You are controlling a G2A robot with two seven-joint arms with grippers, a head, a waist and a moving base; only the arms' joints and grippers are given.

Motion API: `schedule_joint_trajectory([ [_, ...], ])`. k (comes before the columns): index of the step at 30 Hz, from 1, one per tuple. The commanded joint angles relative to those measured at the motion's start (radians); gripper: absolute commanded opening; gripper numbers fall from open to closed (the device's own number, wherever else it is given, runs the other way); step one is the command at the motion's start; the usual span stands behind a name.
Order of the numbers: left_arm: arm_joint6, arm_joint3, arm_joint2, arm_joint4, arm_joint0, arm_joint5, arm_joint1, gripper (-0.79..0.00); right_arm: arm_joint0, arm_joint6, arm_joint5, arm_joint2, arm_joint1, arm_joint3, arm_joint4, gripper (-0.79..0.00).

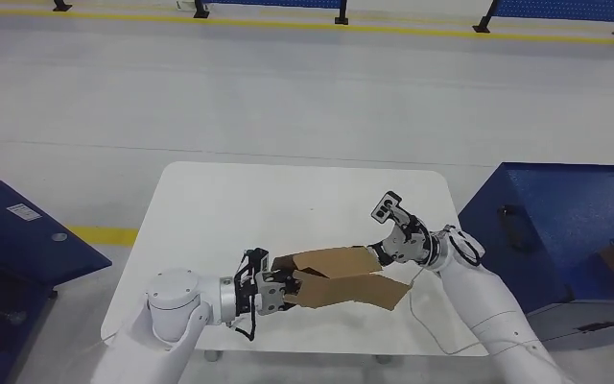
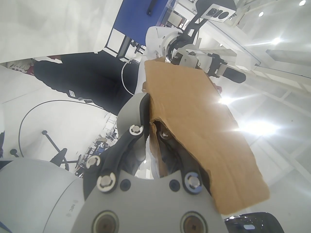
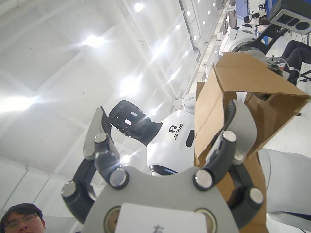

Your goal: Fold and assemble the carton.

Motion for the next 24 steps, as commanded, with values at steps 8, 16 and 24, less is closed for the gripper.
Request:
schedule_joint_trajectory([
  [8, 0.006, 0.004, 0.004, -0.017, 0.004, -0.013, 0.01, -0.785, 0.01, 0.026, 0.048, -0.053, -0.017, 0.007, 0.0, -0.114],
  [16, 0.028, 0.009, 0.013, -0.029, 0.002, -0.015, 0.016, -0.785, -0.007, 0.026, 0.084, -0.054, -0.008, -0.04, 0.043, -0.219],
  [24, 0.046, 0.006, 0.031, -0.035, 0.002, -0.015, 0.021, -0.785, 0.006, 0.015, 0.004, -0.065, -0.011, 0.01, -0.026, -0.32],
])
